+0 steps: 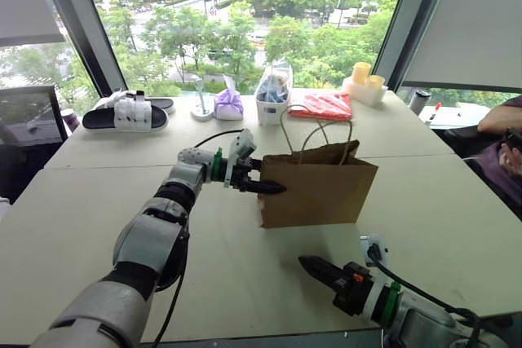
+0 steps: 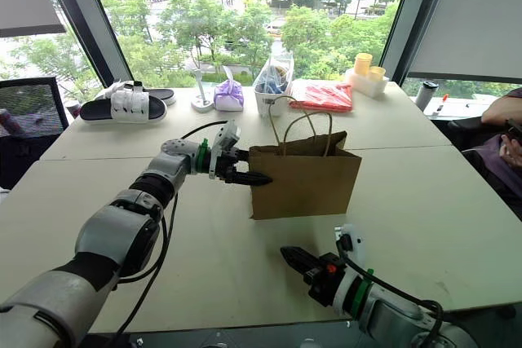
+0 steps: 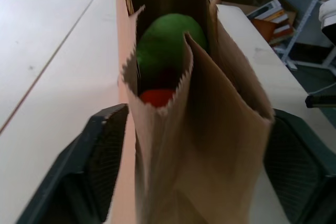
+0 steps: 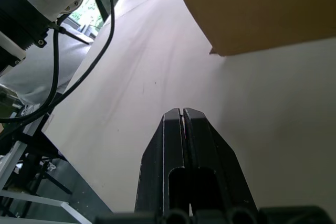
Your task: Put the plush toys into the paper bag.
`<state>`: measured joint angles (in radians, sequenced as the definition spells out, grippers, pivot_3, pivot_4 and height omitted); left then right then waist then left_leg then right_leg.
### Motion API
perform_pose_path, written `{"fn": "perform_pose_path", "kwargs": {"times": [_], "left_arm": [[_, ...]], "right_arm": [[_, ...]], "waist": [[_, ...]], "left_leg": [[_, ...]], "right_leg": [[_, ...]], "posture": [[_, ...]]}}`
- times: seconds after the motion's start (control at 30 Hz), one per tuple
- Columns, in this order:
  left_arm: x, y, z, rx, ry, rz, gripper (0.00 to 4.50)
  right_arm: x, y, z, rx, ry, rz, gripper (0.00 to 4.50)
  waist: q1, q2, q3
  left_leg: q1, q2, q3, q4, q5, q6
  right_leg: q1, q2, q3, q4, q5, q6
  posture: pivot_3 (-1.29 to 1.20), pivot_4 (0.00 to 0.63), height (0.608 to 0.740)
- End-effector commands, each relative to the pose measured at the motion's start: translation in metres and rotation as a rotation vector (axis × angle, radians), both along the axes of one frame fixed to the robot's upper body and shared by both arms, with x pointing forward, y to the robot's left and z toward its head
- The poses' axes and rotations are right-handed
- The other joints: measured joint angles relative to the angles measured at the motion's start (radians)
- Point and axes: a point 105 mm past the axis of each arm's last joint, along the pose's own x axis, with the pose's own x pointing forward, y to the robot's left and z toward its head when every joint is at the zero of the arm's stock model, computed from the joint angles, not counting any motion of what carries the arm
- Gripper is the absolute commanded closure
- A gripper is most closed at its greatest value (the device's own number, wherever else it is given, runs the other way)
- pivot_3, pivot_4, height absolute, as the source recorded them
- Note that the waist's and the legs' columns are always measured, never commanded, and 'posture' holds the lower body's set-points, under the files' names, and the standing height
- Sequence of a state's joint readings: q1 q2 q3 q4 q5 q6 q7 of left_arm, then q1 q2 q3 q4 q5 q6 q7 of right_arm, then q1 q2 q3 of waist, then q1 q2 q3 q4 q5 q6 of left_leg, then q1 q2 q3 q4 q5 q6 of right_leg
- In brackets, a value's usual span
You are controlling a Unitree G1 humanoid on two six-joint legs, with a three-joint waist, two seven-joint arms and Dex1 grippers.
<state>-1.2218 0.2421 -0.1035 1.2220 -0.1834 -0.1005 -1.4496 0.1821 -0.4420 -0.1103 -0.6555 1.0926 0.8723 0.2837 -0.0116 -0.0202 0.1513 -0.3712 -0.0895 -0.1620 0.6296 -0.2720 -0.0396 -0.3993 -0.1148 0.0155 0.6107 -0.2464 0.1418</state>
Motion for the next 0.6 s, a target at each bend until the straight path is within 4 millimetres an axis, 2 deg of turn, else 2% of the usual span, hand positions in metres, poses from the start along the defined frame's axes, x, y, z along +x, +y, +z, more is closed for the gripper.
{"fn": "perform_pose_path", "kwargs": {"times": [0.03, 0.13, 0.2, 0.33, 0.4, 0.47, 0.53, 0.6], "left_arm": [[0.007, 0.013, 0.018, -0.006, -0.077, 0.043, 0.05], [0.007, 0.035, 0.019, -0.021, -0.076, 0.082, 0.05], [0.005, 0.057, 0.014, -0.034, -0.058, 0.128, 0.05], [-0.008, 0.094, 0.003, -0.073, -0.019, 0.269, 0.05], [-0.020, 0.111, 0.002, -0.116, 0.008, 0.366, 0.05], [-0.039, 0.127, -0.008, -0.147, 0.059, 0.485, 0.05], [-0.064, 0.136, -0.020, -0.165, 0.123, 0.586, 0.05], [-0.080, 0.137, -0.025, -0.169, 0.159, 0.636, 0.05]], "right_arm": [[0.002, 0.003, 0.006, 0.005, -0.034, 0.040, 4.50], [0.006, 0.000, 0.012, -0.011, -0.063, 0.063, 4.50], [0.011, -0.004, 0.018, -0.026, -0.088, 0.072, 4.50], [0.017, -0.012, 0.023, -0.060, -0.111, 0.096, 4.50], [0.019, -0.016, 0.025, -0.078, -0.116, 0.104, 4.50], [0.020, -0.022, 0.028, -0.090, -0.125, 0.105, 4.50], [0.021, -0.028, 0.030, -0.101, -0.132, 0.103, 4.50], [0.021, -0.032, 0.030, -0.107, -0.134, 0.103, 4.50]], "waist": [[-0.001, 0.000, 0.000], [-0.007, 0.000, 0.000], [-0.009, 0.001, 0.000], [-0.006, 0.001, 0.000], [-0.001, 0.001, 0.000], [0.000, 0.001, 0.000], [0.001, 0.001, 0.000], [0.004, 0.001, -0.001]], "left_leg": [[0.000, 0.000, 0.000, 0.000, 0.000, 0.000], [0.001, 0.000, 0.000, -0.001, 0.000, 0.000], [0.001, 0.000, -0.002, -0.001, 0.000, 0.000], [0.003, 0.002, -0.002, -0.002, 0.000, 0.000], [0.002, 0.002, -0.004, -0.002, 0.000, 0.000], [0.000, 0.002, -0.006, 0.000, 0.000, 0.000], [0.001, 0.002, -0.005, -0.001, 0.000, 0.000], [0.001, 0.002, -0.005, -0.001, 0.000, 0.000]], "right_leg": [[0.000, 0.000, 0.000, 0.000, 0.000, 0.000], [0.000, 0.000, 0.000, 0.001, 0.000, 0.001], [-0.001, 0.000, 0.001, 0.001, 0.000, 0.001], [-0.001, 0.000, 0.001, 0.002, 0.000, 0.000], [-0.001, 0.000, 0.001, 0.002, 0.000, 0.000], [-0.001, 0.000, 0.001, 0.002, 0.000, 0.000], [-0.001, -0.002, 0.003, 0.002, 0.000, 0.000], [0.000, -0.003, 0.003, 0.000, 0.000, 0.000]], "posture": [[0.00, 0.150, 0.740], [0.00, 0.150, 0.740], [0.00, 0.150, 0.740], [0.00, 0.150, 0.740], [0.00, 0.150, 0.740], [0.00, 0.150, 0.740], [0.00, 0.150, 0.740], [0.00, 0.150, 0.740]]}}
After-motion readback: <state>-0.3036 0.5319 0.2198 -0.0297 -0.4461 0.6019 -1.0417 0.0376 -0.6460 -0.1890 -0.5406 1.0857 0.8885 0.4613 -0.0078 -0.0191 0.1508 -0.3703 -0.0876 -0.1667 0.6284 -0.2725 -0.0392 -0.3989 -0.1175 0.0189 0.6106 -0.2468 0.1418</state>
